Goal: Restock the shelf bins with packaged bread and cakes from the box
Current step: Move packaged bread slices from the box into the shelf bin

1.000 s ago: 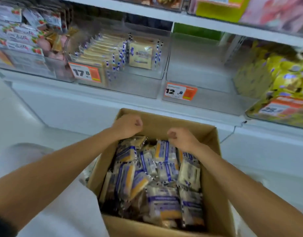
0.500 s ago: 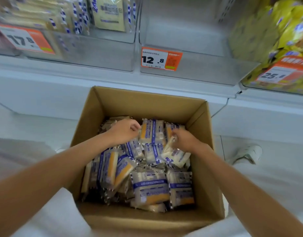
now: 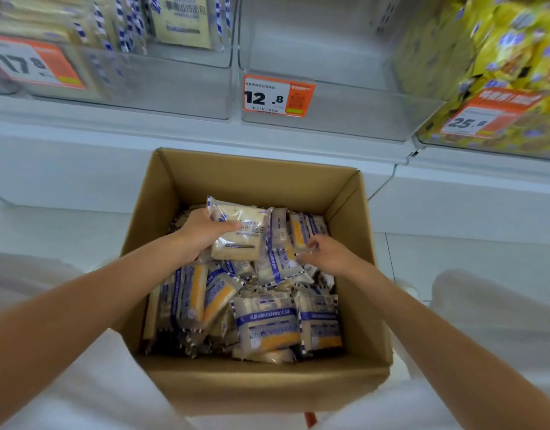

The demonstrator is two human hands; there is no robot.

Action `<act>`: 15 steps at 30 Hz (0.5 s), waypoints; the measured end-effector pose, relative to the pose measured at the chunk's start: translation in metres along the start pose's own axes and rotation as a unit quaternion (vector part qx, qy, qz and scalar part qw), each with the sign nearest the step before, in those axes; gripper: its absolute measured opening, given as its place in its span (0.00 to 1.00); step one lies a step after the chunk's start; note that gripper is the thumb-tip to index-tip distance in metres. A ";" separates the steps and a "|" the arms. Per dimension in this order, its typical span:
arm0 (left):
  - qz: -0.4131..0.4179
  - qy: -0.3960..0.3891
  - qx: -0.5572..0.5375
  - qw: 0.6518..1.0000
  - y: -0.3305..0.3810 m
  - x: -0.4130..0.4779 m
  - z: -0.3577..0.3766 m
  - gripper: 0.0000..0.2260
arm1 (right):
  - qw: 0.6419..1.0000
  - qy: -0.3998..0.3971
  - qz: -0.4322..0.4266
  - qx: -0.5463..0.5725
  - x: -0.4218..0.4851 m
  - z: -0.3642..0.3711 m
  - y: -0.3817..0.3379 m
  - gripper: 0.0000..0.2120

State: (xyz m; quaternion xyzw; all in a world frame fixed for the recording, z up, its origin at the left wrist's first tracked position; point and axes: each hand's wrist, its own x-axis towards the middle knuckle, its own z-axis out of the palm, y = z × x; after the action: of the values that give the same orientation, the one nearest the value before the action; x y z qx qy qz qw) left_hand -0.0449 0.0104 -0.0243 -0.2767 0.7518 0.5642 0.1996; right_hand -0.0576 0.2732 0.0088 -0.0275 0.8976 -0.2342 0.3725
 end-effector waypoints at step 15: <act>-0.017 0.049 -0.020 0.998 -0.009 -0.002 0.013 0.25 | 0.947 0.034 0.021 0.318 0.006 -0.026 0.015 0.18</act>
State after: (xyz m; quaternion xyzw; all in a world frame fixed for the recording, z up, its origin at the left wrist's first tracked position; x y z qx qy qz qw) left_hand -0.0377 0.0217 -0.0328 -0.3207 0.7446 0.5611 0.1669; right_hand -0.0779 0.2963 0.0143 0.1191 0.7889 -0.5003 0.3364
